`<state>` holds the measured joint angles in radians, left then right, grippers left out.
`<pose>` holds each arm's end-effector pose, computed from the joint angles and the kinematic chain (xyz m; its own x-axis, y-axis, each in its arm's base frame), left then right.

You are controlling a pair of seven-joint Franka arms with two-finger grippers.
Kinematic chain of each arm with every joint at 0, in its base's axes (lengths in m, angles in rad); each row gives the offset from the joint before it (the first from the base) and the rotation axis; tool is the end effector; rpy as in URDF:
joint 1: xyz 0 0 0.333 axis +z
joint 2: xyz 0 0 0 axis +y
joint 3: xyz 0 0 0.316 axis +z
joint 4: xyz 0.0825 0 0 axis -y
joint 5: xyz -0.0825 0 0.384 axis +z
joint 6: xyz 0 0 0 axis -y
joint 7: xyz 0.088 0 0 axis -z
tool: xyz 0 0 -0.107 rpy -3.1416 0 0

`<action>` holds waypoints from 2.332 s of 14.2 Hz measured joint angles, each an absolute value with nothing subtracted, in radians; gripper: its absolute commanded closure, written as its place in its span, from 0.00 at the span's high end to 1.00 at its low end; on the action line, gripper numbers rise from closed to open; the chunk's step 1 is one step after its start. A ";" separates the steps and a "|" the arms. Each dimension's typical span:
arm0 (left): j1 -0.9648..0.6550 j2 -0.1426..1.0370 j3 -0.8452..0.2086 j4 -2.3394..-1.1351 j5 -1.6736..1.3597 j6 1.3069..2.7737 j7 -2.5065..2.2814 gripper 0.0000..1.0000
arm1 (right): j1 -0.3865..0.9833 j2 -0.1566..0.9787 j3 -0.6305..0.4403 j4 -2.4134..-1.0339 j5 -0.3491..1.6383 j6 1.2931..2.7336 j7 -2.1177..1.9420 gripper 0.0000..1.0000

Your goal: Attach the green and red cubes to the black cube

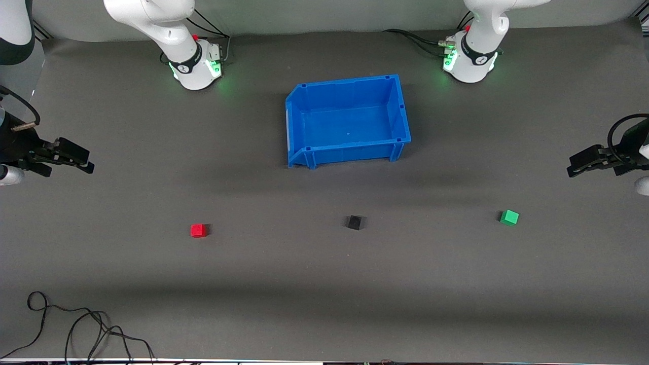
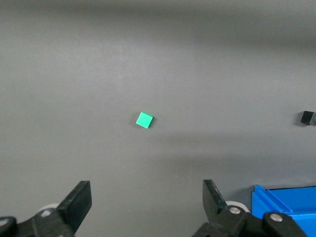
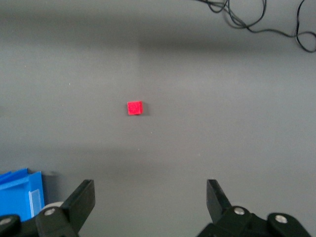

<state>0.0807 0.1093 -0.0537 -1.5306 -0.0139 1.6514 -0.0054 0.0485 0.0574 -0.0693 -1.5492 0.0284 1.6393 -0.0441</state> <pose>0.5942 0.0163 0.5880 0.9994 0.0339 0.0115 0.0337 -0.9992 0.0198 0.5786 -0.0080 0.6085 0.9992 0.0216 0.0339 0.0224 -0.9995 -0.0229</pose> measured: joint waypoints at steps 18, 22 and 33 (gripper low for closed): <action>0.154 0.287 -0.028 -1.568 0.018 1.739 -0.561 1.00 | 0.042 0.108 -0.071 -1.501 0.037 1.614 0.393 1.00; 0.164 0.360 -0.029 -1.631 0.013 1.859 -0.798 1.00 | 0.046 0.179 -0.068 -1.459 0.077 1.633 0.732 1.00; 0.176 0.629 -0.046 -1.629 -0.011 2.101 -1.062 0.80 | 0.048 0.483 -0.067 -1.445 0.170 1.744 1.227 1.00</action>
